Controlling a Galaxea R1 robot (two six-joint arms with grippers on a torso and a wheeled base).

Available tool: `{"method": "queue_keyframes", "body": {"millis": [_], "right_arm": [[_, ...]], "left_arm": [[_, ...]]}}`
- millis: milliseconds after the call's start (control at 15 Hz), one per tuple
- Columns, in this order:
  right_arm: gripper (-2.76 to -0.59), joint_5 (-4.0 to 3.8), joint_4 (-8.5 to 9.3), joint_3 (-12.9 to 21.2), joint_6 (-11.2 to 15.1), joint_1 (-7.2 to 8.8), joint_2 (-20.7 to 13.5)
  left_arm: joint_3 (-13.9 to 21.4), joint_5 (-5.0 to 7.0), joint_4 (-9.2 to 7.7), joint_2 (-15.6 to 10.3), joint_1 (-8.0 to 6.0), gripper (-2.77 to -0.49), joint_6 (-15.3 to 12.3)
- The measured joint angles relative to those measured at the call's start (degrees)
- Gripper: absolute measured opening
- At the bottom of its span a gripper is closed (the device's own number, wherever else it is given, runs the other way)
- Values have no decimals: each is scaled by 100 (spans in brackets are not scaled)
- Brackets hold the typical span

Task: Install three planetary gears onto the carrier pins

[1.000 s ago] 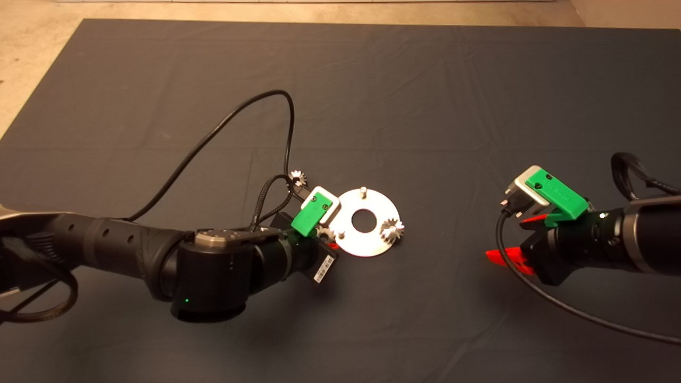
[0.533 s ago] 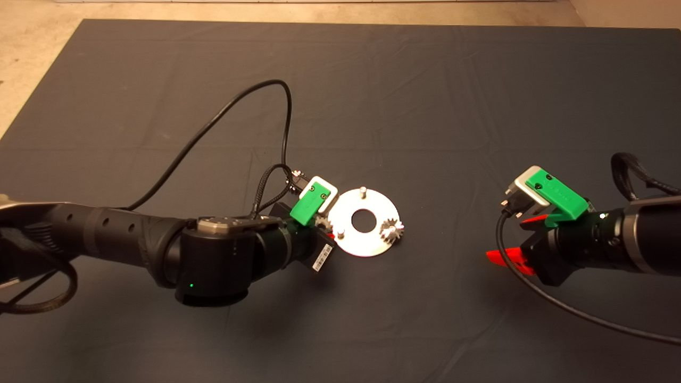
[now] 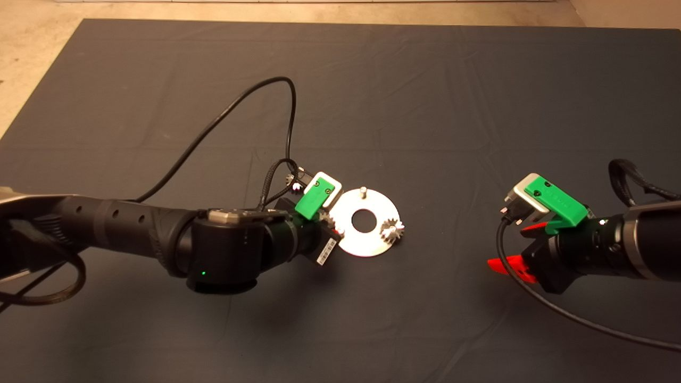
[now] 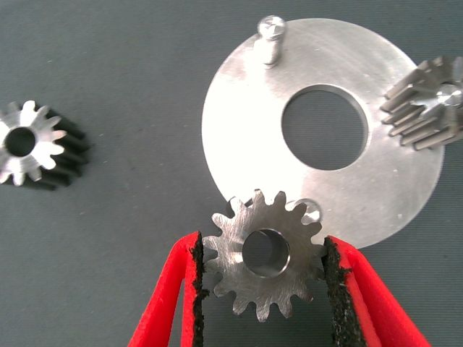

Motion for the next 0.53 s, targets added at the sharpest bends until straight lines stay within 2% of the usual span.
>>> {"method": "queue_keyframes", "body": {"millis": [200, 533], "right_arm": [[-134, -1, 2, 0, -5, -1, 1], [-134, -2, 0, 0, -24, 2, 1]], "left_arm": [[-120, -27, -23, 175, -1, -240, -1], [-144, -13, -61, 289, -17, -241, -18]]}}
